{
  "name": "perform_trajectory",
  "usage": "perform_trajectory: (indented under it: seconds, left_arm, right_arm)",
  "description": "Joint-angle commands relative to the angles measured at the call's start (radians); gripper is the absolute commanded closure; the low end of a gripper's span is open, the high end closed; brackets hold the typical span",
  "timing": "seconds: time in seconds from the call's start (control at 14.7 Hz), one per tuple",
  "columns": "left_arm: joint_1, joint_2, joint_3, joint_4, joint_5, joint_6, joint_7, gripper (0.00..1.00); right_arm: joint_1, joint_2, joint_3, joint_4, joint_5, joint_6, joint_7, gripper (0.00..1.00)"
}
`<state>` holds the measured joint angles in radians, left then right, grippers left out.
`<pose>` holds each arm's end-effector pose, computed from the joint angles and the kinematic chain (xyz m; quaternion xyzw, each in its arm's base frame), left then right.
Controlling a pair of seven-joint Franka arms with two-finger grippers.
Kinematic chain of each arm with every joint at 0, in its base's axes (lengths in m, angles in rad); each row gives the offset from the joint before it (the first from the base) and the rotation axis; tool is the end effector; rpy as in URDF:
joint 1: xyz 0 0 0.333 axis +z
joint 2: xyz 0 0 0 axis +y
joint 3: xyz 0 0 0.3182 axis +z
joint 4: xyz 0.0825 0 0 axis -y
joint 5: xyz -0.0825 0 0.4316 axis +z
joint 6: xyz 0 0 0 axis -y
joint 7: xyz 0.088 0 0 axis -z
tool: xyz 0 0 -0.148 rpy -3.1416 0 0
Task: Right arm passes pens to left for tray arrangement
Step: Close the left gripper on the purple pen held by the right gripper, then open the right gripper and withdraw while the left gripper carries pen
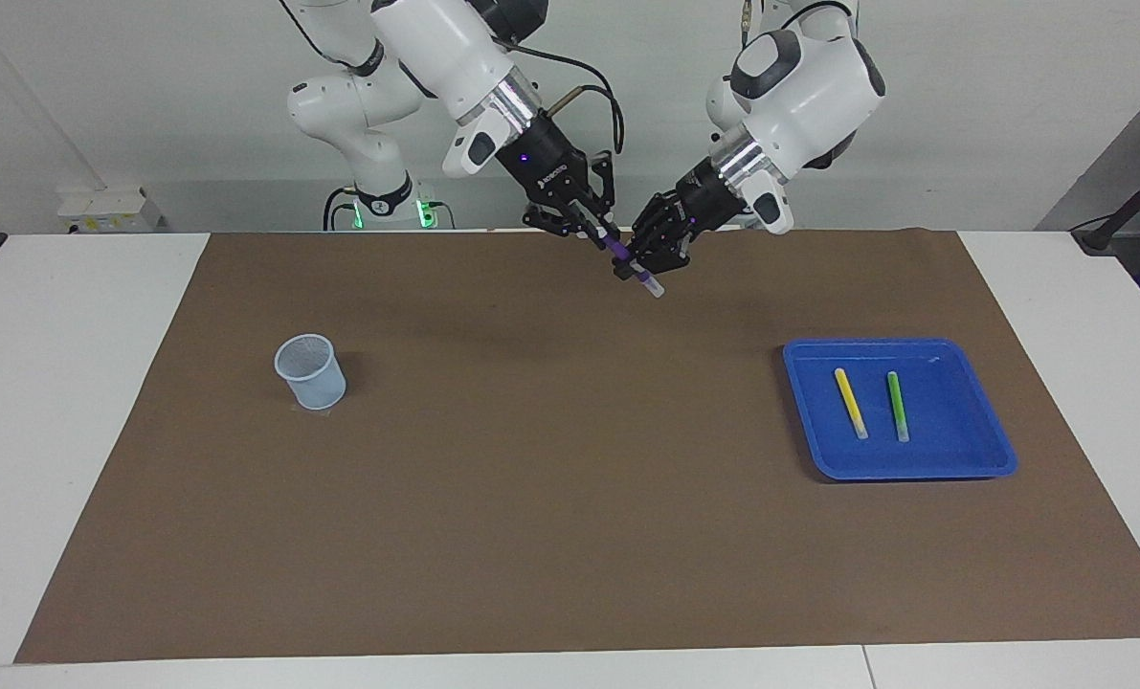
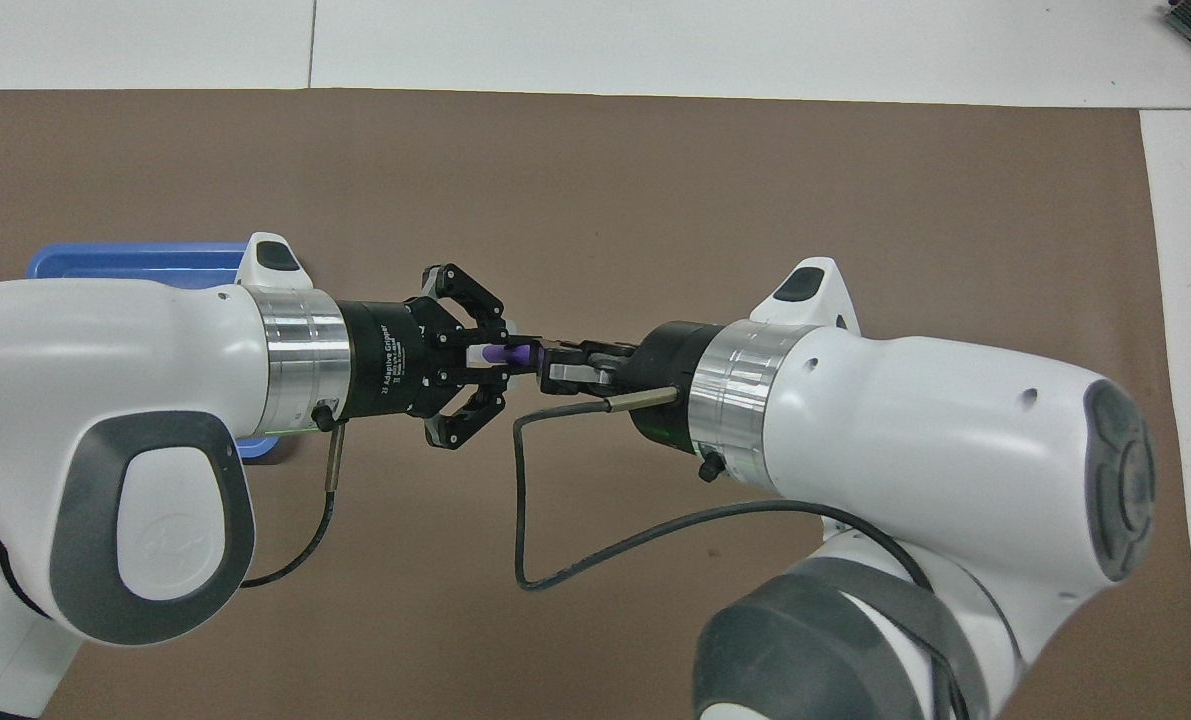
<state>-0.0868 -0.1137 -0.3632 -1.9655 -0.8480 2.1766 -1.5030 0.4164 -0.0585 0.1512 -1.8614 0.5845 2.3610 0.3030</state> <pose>0.5343 -0.3247 0.5223 0.6959 0.6079 -0.2093 0.3200 0.5411 0.3744 0.5636 -0.9321 0.0172 -0.1353 0.3355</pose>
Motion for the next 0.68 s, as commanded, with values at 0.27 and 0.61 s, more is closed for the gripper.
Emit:
perform_trajectory:
  seconds: [0.27,0.61]
  left_arm:
    - [0.004,-0.03,0.018,-0.018,0.001,-0.015,0.027,1.0]
    - [0.099,-0.061,0.023,-0.023,0.093,-0.251,0.439,1.0]
  right_arm:
    - [-0.024,-0.001,-0.002,-0.01,0.011,-0.012,-0.031,0.0]
    - [-0.134,-0.012,-0.002,-0.015,-0.171,-0.184,-0.039,0.0]
